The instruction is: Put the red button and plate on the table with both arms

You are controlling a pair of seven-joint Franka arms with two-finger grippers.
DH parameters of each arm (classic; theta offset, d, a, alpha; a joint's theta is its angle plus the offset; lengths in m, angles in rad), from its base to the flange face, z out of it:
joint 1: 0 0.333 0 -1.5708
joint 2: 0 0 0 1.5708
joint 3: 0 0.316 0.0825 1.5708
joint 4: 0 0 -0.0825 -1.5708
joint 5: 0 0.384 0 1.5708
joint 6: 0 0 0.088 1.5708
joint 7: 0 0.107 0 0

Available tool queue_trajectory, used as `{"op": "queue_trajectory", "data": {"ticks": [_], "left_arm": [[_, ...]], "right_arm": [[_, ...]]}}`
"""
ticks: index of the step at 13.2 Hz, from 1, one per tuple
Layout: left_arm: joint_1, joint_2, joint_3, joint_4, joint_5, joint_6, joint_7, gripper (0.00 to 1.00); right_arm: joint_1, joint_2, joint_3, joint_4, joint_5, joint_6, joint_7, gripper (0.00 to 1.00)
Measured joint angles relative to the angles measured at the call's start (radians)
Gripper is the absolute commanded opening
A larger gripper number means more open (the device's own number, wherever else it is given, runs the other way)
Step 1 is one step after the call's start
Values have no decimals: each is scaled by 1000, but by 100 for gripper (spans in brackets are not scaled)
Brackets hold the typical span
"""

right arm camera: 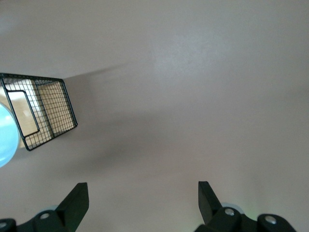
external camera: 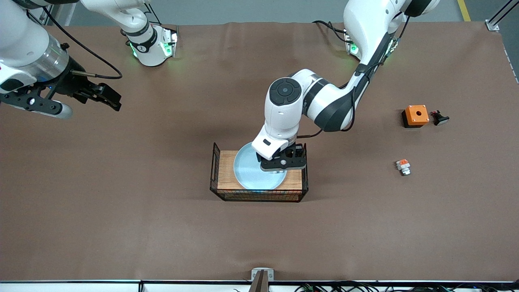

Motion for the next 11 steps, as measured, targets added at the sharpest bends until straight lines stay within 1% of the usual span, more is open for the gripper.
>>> {"op": "queue_trajectory", "data": {"ticks": [3, 7, 11], "left_arm": [[-9, 11, 0, 0, 0, 10, 0, 68], [-14, 23, 0, 0, 0, 34, 0, 66], [-14, 31, 1, 0, 0, 35, 0, 61]], "right_arm": [[46, 3, 0, 0, -1, 7, 65, 100], [111, 7, 1, 0, -1, 15, 188, 98], [205, 7, 2, 0, -1, 40, 289, 100]]}}
